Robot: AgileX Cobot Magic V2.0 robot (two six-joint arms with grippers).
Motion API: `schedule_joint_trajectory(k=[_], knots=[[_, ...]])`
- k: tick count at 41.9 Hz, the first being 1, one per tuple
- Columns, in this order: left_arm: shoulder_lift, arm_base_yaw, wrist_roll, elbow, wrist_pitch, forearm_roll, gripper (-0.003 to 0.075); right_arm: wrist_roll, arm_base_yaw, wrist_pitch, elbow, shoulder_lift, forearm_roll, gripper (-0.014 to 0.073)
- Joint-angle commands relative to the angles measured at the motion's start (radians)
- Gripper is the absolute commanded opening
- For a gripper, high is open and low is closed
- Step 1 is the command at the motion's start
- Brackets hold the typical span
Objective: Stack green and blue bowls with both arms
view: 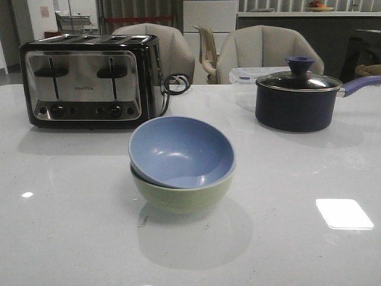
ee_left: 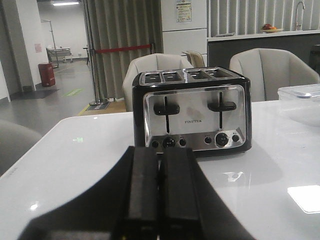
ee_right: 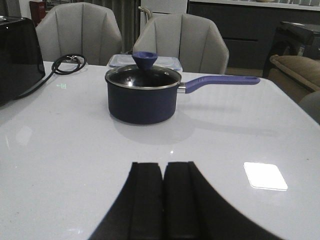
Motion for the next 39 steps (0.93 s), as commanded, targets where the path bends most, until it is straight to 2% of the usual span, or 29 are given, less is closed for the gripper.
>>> schedule_joint_trajectory(k=[1,39], knots=[[-0.017,-0.001,-0.004,0.005,-0.089,-0.008,0.0098,-0.005,-0.007,-0.15,0.023,-0.026,0.007,0.0036],[-0.017,-0.001,-0.004,0.005,-0.089,-0.008,0.0098,-0.005,-0.007,-0.14,0.029,-0.027,0.018,0.0036]])
